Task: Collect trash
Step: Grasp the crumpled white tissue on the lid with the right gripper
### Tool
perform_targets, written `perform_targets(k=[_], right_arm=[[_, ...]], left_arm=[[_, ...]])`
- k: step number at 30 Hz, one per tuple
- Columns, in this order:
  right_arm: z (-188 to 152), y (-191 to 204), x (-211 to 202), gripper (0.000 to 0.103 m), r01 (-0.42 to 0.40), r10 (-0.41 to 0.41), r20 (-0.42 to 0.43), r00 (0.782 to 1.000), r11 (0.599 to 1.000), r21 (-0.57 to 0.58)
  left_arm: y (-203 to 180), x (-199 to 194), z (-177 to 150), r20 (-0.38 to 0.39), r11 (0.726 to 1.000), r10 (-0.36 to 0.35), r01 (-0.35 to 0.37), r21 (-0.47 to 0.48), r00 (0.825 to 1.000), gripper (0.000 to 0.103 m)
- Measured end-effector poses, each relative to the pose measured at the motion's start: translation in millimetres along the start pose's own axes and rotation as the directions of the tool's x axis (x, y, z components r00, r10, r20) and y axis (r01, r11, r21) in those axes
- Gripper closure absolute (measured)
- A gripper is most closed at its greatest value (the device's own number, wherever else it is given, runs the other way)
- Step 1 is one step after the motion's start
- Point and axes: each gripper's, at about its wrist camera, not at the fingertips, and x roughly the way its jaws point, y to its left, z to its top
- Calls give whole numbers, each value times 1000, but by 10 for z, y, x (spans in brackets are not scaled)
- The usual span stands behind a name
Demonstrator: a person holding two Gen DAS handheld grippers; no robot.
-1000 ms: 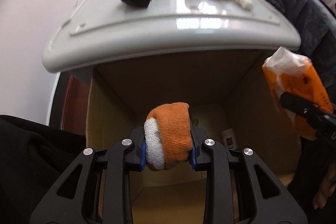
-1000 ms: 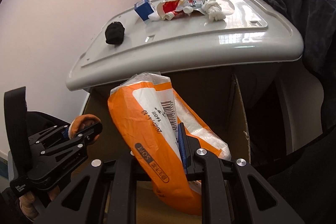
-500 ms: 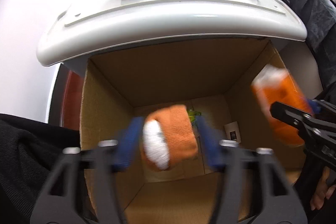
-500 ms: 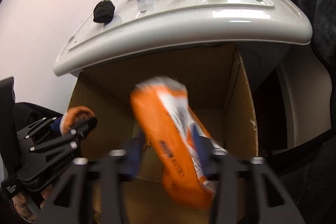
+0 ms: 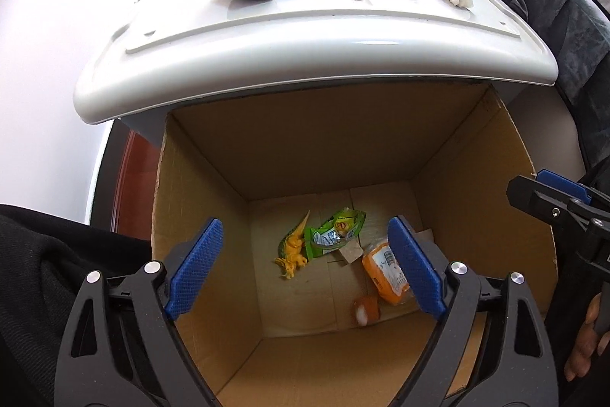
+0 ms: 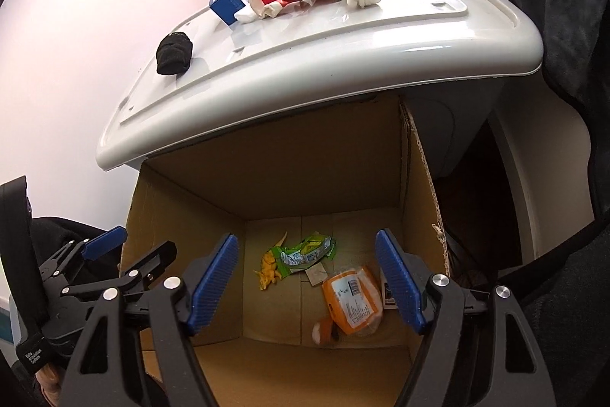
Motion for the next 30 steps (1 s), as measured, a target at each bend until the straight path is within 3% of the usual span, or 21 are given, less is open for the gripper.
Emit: perform_targets(k=[8,12,19,30], right_arm=[[207,-35,-67,23,-24,22,36,999,999,36],[631,-108,-142,22,-5,2,109,994,1000,30],[1570,-203,99,23,129,-115,195,974,990,-61],[2180,-258,497,25,198,-167,250,954,974,-107]], left_arm=[[44,-30,36,16,998,-48,48,-32,999,17],[75,-75,101,42,996,-73,76,-52,996,17],[100,-79,111,61,995,-79,83,-61,995,17],[58,-84,44,71,996,-79,81,-29,994,17]])
